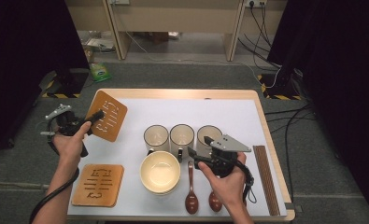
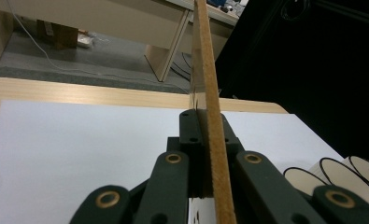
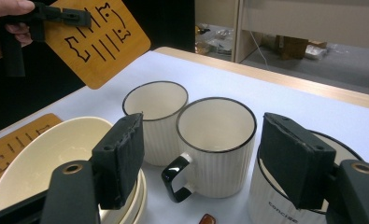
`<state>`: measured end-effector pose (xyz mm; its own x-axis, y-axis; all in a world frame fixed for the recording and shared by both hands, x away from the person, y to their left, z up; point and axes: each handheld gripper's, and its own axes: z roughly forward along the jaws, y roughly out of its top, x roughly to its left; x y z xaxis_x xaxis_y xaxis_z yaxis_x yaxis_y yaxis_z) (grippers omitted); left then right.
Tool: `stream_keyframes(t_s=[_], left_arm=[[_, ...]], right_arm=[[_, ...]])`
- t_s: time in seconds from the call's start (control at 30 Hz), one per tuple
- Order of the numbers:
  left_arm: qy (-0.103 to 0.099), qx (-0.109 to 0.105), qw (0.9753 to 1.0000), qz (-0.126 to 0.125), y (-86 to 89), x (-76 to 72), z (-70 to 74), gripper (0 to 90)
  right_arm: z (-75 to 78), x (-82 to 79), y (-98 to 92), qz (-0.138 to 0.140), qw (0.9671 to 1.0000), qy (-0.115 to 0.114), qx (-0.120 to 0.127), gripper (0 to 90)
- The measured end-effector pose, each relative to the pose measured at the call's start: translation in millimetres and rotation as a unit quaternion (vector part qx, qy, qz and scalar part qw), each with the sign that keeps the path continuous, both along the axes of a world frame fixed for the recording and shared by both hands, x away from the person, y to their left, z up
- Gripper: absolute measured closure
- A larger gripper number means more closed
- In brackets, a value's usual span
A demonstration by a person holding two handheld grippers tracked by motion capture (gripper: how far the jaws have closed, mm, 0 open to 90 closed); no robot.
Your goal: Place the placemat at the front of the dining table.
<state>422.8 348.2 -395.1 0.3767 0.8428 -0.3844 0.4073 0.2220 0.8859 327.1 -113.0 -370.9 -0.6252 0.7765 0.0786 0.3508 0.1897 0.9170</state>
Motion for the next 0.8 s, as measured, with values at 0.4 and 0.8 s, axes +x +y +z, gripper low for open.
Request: stream_keyframes(t_s=[0.4,0.8], left_arm=[[-0.004,0.005,0.9999,-0.008,-9.2,7.4,4.8,86.2],[-0.005,0.008,0.9998,-0.017,-18.7,15.6,6.2,86.2]], right_arm=[[-2.3,-3.2,-5.8,-0.002,1.0,-0.003,0.004,31.1],[-3.8,-7.3,-7.7,-0.003,0.9999,-0.003,0.01,31.4]])
